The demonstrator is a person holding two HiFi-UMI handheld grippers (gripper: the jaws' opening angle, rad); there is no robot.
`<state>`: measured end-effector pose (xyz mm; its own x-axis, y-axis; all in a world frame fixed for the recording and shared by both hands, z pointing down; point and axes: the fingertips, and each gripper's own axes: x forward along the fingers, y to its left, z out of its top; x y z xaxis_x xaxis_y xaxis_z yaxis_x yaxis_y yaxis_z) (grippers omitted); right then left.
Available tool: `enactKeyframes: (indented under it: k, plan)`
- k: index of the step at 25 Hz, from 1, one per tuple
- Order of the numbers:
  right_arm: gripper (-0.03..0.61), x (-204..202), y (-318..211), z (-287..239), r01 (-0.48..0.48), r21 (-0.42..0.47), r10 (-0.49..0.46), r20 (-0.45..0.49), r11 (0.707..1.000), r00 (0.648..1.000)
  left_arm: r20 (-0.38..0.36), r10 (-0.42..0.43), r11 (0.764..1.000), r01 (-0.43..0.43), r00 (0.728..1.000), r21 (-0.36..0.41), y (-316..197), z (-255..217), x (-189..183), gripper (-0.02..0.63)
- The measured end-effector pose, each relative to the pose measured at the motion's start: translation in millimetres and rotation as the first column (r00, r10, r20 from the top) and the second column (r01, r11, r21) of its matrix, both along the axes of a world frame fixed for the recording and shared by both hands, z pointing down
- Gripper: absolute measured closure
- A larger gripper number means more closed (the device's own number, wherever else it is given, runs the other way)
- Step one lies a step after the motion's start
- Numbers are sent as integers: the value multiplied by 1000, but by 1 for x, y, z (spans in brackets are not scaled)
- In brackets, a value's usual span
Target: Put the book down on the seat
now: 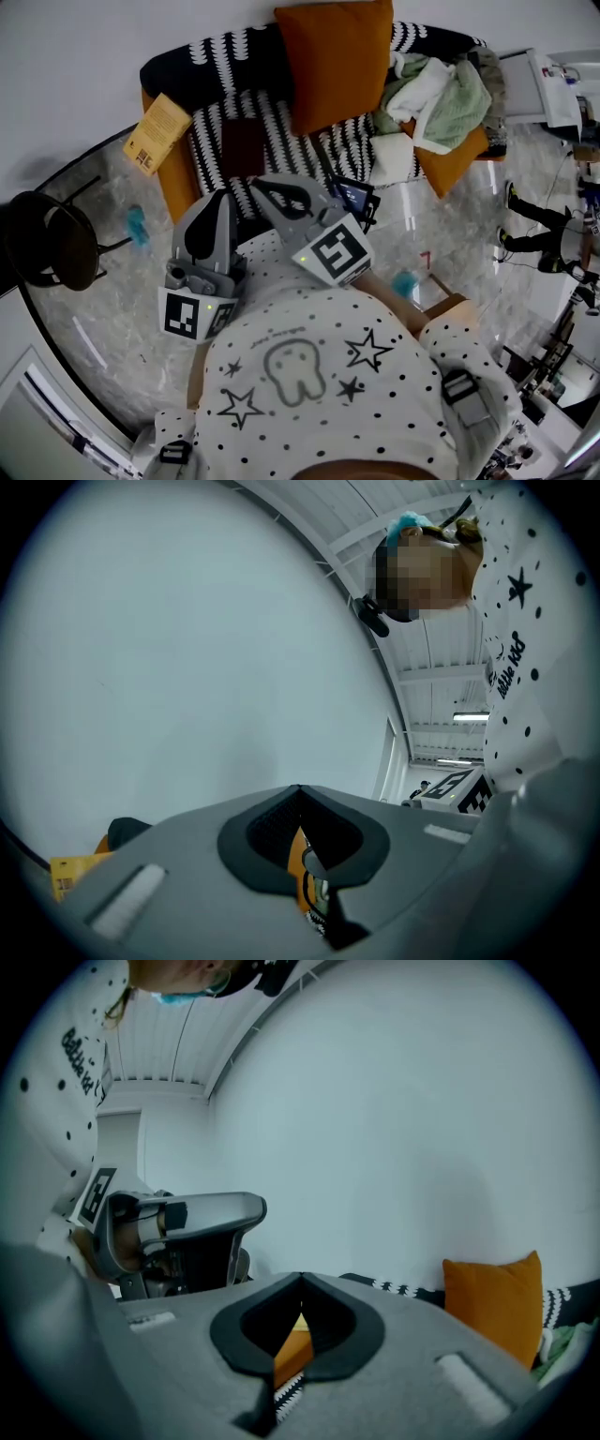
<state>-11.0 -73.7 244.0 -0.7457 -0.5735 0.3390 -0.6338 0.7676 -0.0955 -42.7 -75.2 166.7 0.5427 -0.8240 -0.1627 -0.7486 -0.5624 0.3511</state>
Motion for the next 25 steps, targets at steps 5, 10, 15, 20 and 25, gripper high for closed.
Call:
enactKeyframes:
  k: [5, 10, 15, 20, 25]
  plan:
    - [584, 0, -1, -1, -2, -5, 2, -7, 1000, 1000, 21, 7, 999, -6, 1000, -53, 5, 13, -3, 612]
    - [584, 1, -2, 0, -12, -5, 12, 4, 1000, 1000, 12, -2, 1000, 2, 1000, -15, 3, 5, -3, 612]
    - [586, 2, -3, 2, -15, -7, 15, 11, 1000, 1000, 28, 7, 999, -6, 1000, -53, 6, 13, -3, 612]
    - [586, 3, -2, 4, -13, -6, 14, 15, 1000, 1000, 25, 7, 999, -6, 1000, -53, 7, 14, -2, 612]
    - [586, 3, -2, 5, -11, -9, 11, 10, 1000, 1000, 24, 6, 998, -5, 1000, -56, 6, 14, -3, 612]
